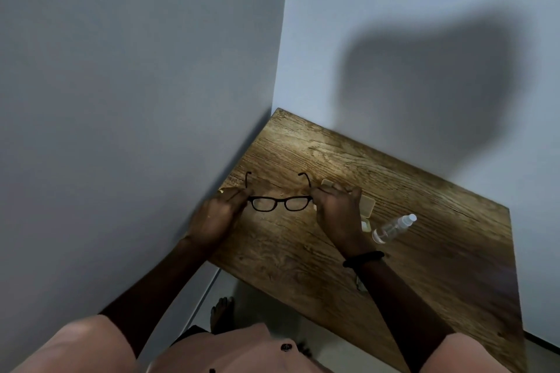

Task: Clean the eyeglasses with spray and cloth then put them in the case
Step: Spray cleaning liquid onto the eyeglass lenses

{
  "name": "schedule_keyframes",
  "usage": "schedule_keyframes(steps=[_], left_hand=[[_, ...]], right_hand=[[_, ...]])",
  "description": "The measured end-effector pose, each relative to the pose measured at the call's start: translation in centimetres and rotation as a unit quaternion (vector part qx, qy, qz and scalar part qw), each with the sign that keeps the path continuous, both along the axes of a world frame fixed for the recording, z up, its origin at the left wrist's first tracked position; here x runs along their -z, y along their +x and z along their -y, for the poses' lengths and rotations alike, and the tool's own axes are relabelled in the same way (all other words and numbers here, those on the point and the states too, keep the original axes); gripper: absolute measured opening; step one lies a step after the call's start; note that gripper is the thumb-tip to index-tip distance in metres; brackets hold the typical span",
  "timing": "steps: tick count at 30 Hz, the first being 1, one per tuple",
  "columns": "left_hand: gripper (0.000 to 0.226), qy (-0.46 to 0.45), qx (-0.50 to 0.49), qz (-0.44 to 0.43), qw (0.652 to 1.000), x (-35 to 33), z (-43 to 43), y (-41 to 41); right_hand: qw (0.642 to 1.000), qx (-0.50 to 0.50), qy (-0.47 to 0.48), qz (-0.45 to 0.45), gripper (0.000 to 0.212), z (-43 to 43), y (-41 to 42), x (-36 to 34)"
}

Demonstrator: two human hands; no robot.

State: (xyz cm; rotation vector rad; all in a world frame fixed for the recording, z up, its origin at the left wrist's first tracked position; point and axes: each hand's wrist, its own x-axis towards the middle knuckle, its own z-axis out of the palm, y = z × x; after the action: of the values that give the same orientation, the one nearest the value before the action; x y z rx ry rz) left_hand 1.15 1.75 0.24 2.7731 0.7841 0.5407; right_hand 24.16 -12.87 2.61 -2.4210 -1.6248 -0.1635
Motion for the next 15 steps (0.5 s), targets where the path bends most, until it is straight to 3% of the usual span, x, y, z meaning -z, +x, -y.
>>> schedule_keyframes(steps=[8,15], left_hand=[[0.035,0.026,-0.018,0.053,0.998,-3.3,-0.3,3.3],[0.034,-0.001,-0.016,0.113,0.993,-6.8,-0.5,7.6]], right_hand=[[0.998,0.044,0.026,-0.037,0.043,0.3,2.0,-1.8],[0.987,0.078,0.137,-0.035,0.043,2.1,3.4,-5.2]])
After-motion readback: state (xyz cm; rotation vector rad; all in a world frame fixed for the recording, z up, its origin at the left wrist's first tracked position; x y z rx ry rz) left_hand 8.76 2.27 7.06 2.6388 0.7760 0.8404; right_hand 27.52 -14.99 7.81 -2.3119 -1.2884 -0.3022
